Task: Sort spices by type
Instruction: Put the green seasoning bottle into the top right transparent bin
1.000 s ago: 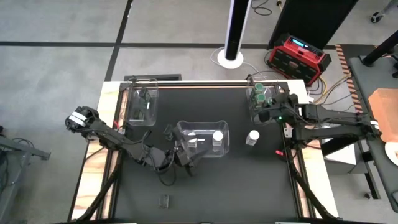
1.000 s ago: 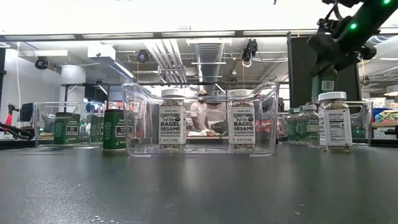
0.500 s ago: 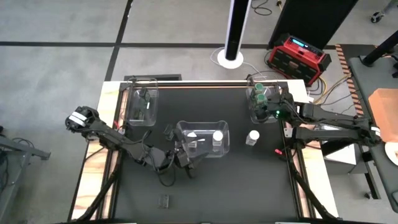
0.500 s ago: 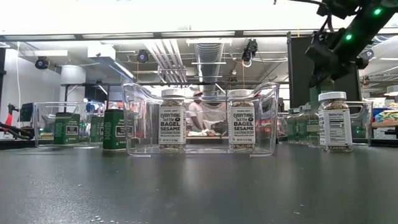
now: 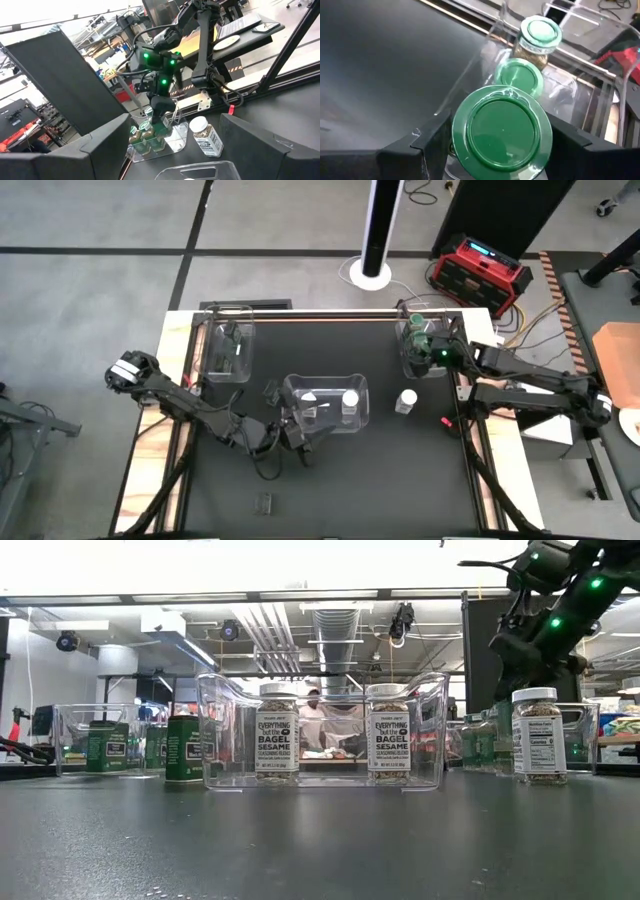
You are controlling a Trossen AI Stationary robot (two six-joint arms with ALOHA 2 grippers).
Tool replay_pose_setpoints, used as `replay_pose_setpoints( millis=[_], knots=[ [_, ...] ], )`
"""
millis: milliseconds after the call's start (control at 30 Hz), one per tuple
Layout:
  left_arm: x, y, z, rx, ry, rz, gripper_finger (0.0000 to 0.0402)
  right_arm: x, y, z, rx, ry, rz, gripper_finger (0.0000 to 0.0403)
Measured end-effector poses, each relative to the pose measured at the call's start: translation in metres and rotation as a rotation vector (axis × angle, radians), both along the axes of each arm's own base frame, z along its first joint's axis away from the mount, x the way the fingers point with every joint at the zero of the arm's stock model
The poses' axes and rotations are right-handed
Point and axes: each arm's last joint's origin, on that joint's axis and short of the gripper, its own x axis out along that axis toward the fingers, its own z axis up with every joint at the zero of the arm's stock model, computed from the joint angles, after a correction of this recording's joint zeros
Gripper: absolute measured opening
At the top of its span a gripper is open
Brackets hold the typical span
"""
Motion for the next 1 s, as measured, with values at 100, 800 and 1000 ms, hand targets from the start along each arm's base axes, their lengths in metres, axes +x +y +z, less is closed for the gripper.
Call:
replay_pose_setpoints(
  millis=[100, 800, 1000],
  knots=[
    [0.0, 0.0, 0.0, 0.001, 0.001, 0.0, 0.029, 0.001, -0.001, -0.003, 0.0, -0.014, 0.001, 0.0236],
    [0.0, 0.0, -0.002, 0.006, 0.013, 0.001, 0.029, 0.017, -0.01, -0.03, 0.066, 0.071, -0.031, 0.0236],
    [0.0, 0.0, -0.002, 0.008, 0.017, 0.003, 0.029, 0.017, -0.01, -0.03, 0.073, 0.068, -0.034, 0.0236]
  ],
)
